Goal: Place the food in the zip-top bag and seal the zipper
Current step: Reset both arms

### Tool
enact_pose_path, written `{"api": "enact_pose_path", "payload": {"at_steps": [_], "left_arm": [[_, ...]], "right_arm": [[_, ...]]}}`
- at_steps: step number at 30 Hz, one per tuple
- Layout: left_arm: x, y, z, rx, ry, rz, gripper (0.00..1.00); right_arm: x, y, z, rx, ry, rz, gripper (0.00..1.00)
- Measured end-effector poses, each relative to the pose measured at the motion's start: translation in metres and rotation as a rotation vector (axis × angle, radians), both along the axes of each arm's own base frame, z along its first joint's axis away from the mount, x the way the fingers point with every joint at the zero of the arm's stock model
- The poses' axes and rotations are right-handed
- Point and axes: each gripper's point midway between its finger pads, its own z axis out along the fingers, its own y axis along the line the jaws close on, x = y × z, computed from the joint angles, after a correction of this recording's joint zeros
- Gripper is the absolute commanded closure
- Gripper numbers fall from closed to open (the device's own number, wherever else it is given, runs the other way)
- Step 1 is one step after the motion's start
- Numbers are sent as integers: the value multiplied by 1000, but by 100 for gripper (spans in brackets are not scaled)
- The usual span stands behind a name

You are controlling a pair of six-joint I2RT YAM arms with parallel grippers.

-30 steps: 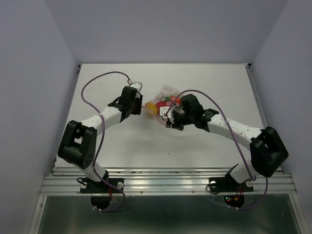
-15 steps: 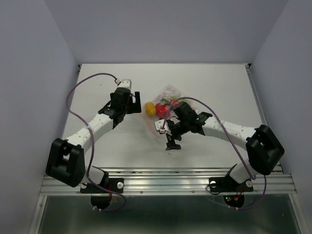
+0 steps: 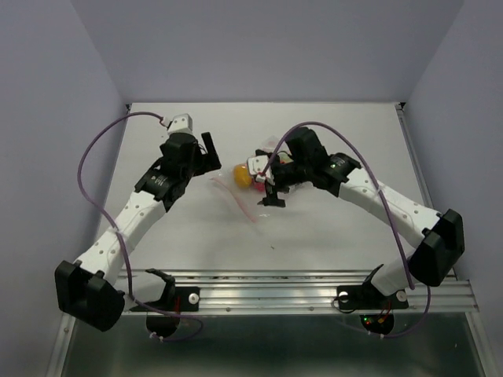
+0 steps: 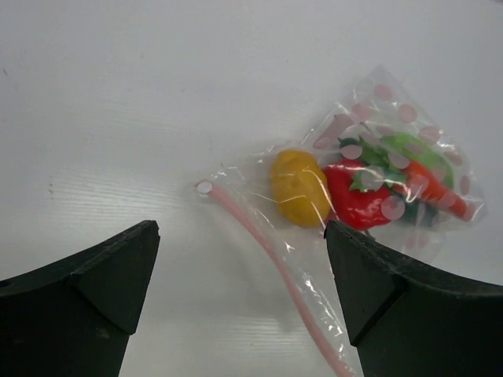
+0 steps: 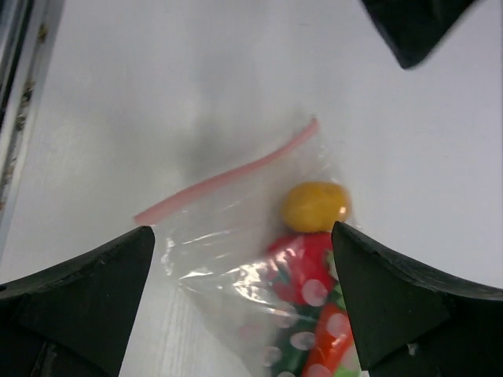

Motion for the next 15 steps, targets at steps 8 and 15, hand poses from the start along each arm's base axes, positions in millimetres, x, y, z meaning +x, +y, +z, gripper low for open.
{"api": "enact_pose_path", "payload": {"at_steps": [8,15], "left_arm": [[-21,20,66,-132,-121,127,1],[-35,39,45,-107,-37,240,1]], "right_arm": [[123,-60,68,249,-23,-542,0],[155,-159,55,476,139,-1323,0]]}}
